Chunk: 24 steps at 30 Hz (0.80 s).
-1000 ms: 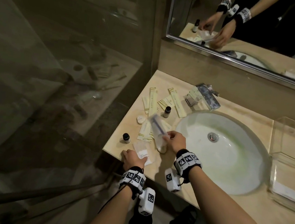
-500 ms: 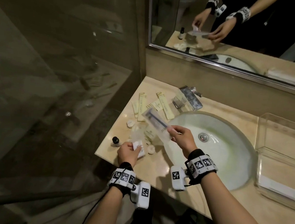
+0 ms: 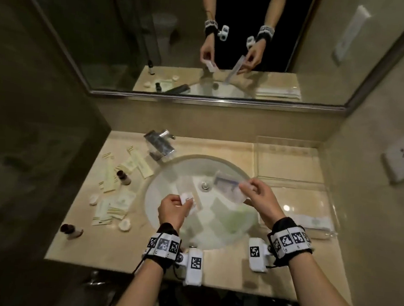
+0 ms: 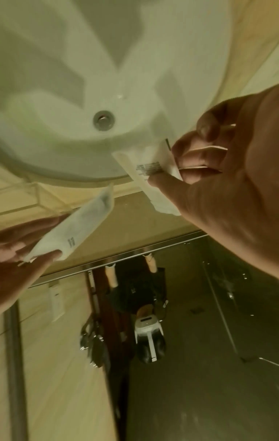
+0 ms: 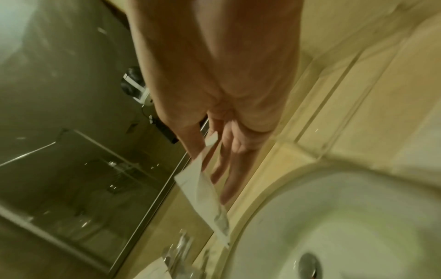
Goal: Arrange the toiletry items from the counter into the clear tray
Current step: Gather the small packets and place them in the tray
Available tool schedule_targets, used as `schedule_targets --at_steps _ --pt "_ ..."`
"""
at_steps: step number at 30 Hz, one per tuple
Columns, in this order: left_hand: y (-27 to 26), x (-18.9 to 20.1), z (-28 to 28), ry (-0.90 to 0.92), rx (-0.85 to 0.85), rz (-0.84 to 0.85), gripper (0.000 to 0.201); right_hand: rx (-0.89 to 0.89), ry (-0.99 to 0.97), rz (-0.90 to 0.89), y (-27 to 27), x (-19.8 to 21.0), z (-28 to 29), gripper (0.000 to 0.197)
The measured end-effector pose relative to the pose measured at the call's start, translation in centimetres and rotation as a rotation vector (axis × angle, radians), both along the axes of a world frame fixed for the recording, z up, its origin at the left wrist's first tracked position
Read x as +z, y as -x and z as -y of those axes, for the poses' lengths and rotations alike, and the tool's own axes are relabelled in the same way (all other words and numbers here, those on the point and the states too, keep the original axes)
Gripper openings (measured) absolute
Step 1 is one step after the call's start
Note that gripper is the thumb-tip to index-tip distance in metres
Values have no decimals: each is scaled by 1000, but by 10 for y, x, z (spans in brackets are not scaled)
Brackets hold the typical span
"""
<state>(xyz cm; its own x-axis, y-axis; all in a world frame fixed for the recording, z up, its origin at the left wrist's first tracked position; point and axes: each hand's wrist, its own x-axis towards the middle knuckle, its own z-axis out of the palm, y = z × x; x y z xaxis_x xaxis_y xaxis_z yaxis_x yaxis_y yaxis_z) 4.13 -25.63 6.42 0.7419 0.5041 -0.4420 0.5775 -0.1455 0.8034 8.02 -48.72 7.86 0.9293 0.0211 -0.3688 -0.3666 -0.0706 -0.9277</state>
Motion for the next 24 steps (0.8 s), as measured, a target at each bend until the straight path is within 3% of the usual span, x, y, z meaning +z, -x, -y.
schedule_targets --at_steps 6,13,18,24 --pt "-19 -9 91 44 -181 -2 25 -283 10 -96 6 -19 108 12" --pt "-36 -20 144 72 -345 -32 29 -503 16 -226 4 -48 164 20" --pt "-51 -28 153 47 -388 -49 29 -466 170 -302 -11 -63 176 24" --pt "-76 -42 150 44 -419 -52 29 -290 337 -304 -34 -74 170 24"
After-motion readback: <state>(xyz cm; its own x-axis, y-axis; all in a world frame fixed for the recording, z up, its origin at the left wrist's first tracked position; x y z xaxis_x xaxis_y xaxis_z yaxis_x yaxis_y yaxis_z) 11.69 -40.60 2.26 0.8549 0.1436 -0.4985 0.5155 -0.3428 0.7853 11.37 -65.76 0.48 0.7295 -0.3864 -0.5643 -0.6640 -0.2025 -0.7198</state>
